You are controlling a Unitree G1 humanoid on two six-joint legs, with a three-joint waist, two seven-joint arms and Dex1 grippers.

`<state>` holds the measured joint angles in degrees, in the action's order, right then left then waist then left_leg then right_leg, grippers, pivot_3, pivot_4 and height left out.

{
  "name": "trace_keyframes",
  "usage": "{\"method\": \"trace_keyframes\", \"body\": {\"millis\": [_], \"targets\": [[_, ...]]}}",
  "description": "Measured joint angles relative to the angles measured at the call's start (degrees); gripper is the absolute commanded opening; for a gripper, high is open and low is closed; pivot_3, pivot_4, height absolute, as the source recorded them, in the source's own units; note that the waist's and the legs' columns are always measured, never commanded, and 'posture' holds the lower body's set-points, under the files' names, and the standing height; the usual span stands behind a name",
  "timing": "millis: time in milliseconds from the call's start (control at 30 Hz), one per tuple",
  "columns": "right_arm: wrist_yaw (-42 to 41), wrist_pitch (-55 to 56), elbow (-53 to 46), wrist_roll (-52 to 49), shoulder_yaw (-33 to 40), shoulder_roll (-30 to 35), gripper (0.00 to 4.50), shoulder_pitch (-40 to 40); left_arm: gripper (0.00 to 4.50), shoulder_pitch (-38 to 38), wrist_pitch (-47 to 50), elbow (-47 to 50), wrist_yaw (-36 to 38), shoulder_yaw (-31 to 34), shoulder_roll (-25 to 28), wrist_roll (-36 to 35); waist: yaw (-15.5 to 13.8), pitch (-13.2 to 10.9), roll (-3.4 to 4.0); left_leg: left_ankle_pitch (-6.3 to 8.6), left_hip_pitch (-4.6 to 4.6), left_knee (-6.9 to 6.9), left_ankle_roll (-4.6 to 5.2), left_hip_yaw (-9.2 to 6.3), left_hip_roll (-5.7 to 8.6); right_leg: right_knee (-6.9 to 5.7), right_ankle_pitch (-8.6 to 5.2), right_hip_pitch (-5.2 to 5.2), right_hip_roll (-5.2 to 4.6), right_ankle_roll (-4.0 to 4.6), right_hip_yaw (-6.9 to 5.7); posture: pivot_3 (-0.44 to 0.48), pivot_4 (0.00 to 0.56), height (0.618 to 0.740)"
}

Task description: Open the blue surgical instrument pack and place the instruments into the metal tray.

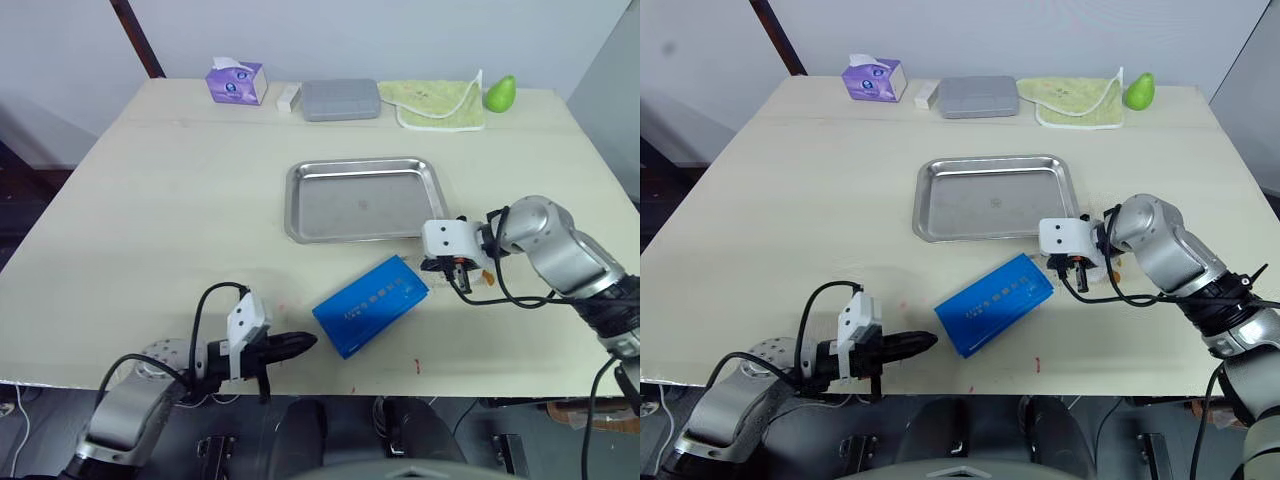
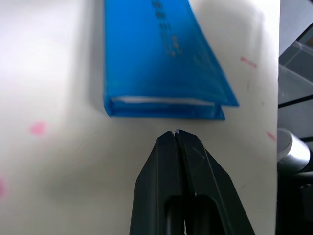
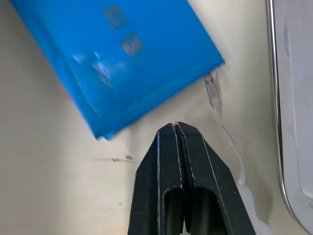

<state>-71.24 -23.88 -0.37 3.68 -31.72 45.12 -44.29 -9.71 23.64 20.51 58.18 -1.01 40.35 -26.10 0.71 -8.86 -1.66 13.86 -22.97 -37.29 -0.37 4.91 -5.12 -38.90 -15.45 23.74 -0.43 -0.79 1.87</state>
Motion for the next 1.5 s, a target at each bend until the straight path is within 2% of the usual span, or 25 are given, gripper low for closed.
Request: {"method": "trace_keyframes", "body": {"millis": [300,667,1067,1500], "targets": [[-1.37,1.58,1.96,3.89,-1.48,-3.2,0.0,0.23,0.08,4.76,0.3,-1.03,-3.6,-3.04,-4.77,1.7,-0.14,0.0,0.01,0.0,0.0,-0.06,0.0,0.0,0.01,-0.05,0.01,-0.03,0.0,-0.01,0.01,0.0,0.15,0.74],[-0.77,-10.34,-12.36,2.28,5.5,-1.49,0.0,11.56,0.08,10.63,0.1,-6.65,-1.36,-3.37,-3.76,3.45,-0.13,0.01,0.0,0.0,0.03,-0.07,0.0,-0.12,0.01,-0.06,0.01,-0.1,0.01,-0.01,-0.09,0.0,0.15,0.74],[4.29,-21.23,-25.89,-0.09,9.79,-1.11,0.0,21.77,0.08,16.39,-2.69,-12.74,3.21,-3.75,-2.51,5.81,0.0,0.03,-0.02,0.0,0.02,-0.07,0.0,-0.16,0.01,-0.05,0.01,-0.1,0.06,-0.02,-0.08,0.0,0.15,0.74],[7.44,-26.35,-29.46,-3.51,10.11,-1.55,0.0,23.61,0.08,15.84,-2.7,-12.32,3.39,-3.53,-1.73,5.93,0.15,0.03,-0.02,0.0,0.03,-0.06,0.0,-0.19,-0.03,-0.05,0.0,-0.1,0.12,-0.01,-0.08,0.0,0.15,0.74]]}}
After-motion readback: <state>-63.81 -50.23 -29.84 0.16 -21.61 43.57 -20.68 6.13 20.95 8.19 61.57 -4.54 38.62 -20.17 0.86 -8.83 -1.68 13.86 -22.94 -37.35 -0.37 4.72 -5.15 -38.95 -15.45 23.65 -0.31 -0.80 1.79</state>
